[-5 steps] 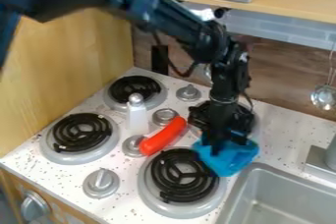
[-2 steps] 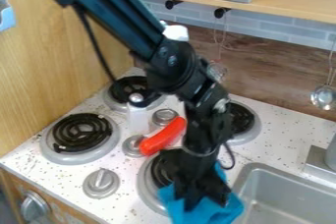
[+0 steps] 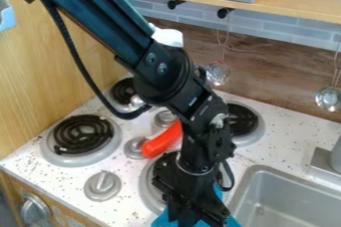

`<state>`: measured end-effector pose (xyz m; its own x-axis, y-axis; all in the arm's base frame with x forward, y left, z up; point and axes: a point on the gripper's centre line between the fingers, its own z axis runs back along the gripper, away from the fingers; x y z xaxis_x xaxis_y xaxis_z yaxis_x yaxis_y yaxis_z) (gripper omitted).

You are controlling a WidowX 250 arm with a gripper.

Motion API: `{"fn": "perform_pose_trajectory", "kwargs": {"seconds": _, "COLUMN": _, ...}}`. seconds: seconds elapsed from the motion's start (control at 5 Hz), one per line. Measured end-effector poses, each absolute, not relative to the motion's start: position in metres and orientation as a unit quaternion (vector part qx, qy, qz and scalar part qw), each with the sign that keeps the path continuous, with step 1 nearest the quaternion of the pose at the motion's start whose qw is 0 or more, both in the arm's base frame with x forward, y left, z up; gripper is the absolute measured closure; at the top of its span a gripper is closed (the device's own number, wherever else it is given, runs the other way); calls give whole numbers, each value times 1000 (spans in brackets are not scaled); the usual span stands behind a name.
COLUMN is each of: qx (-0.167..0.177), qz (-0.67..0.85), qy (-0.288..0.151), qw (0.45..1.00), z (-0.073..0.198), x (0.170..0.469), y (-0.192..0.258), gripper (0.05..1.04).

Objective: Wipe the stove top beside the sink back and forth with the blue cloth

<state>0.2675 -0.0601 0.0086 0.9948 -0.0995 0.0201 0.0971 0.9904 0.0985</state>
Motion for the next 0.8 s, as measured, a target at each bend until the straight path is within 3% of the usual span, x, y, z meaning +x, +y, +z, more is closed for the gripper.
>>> {"fn": "perform_pose_trajectory", "kwargs": {"seconds": 0.2, "qx": 44, "qz": -54, "qy": -47, "qw": 996, "z": 24, "x": 303, "y": -68, "gripper": 977}}
{"fn": "perform_pose_trajectory", "kwargs": {"seconds": 0.8, "qx": 47, "qz": -1, "qy": -62, "qw": 997, "z": 30, "x": 394, "y": -42, "gripper": 977}}
